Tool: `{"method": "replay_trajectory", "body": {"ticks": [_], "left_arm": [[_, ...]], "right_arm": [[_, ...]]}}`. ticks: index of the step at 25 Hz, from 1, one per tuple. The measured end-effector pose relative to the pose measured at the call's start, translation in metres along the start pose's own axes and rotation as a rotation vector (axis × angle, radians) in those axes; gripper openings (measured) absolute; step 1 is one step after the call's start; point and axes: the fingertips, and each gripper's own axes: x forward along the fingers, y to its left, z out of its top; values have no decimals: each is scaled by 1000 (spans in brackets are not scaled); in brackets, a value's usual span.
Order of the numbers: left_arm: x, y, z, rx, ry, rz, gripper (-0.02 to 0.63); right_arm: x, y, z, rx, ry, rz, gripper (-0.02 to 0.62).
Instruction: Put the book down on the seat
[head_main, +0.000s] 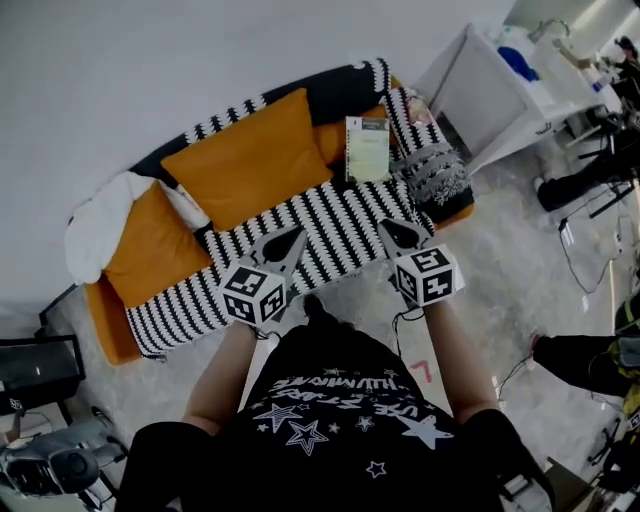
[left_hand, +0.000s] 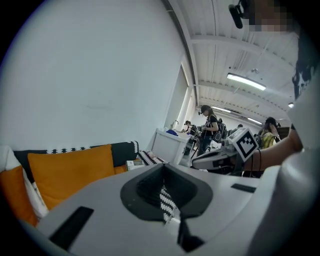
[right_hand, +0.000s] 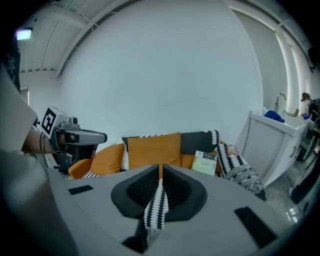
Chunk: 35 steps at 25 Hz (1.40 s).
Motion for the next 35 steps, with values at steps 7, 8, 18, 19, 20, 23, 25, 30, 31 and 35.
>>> {"method": "replay_trajectory", "body": {"ticks": [7, 8, 18, 19, 20, 23, 25, 30, 31, 35], "left_arm": [[19, -76, -15, 53, 43, -68, 9], [21, -83, -16, 56, 46, -76, 9], [8, -106, -13, 82, 49, -108, 9], [4, -105, -14, 79, 47, -111, 9], [-1, -104, -15, 77, 45, -114, 9], [-21, -98, -22, 76, 46, -131, 9], [-36, -94, -27, 83, 46, -155, 9], [-79, -77, -38, 136, 52, -211, 9], [-89, -72, -39, 135, 48, -217, 9], [-122, -50, -40, 130, 22, -234, 9]], "right_arm": [[-50, -28, -47, 105, -27, -35, 40], [-56, -31, -53, 115, -27, -41, 40], [-97, -29, -84, 211, -50, -109, 40], [-99, -25, -84, 212, -50, -115, 40], [-99, -20, -84, 211, -51, -120, 40], [-98, 0, -80, 205, -59, -135, 40], [-97, 15, -76, 200, -68, -154, 40], [-90, 65, -69, 227, -104, -205, 40], [-87, 77, -69, 235, -108, -208, 40], [-74, 120, -66, 235, -112, -220, 40]]}}
